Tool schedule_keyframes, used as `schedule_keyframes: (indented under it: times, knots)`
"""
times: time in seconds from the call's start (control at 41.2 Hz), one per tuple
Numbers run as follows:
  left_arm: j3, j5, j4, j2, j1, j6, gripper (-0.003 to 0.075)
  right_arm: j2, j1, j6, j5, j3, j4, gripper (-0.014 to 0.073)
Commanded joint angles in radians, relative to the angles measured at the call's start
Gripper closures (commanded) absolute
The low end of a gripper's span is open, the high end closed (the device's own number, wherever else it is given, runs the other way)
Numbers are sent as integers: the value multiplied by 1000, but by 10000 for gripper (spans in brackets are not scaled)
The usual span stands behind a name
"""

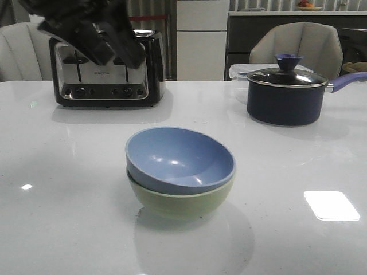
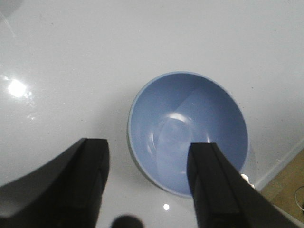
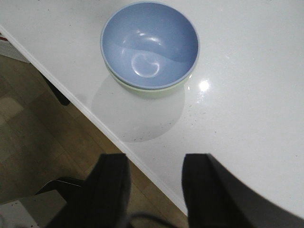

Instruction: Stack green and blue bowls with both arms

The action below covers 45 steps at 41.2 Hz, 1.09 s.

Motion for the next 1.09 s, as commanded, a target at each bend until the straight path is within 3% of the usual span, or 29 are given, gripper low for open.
schedule_keyframes:
  times: [0.0, 0.315, 0.509, 0.8, 0.897, 1.067]
  knots:
    - [37, -27, 3, -145, -8, 20, 285, -6, 0, -11, -62, -26, 5, 198]
    - [249, 57, 104, -491, -6, 0, 285, -6, 0, -11, -63, -26, 5, 198]
    - [360, 75, 268, -675, -6, -207, 285, -6, 0, -11, -62, -26, 2, 198]
    - [438, 71, 269, -783, -6, -226, 286, -6, 0, -9, -63, -26, -56, 201]
    - [438, 63, 269, -783, -6, -226, 314, -6, 0, -9, -62, -26, -56, 273]
    - [438, 55, 269, -783, -6, -226, 469, -6, 0, -9, -62, -26, -56, 485]
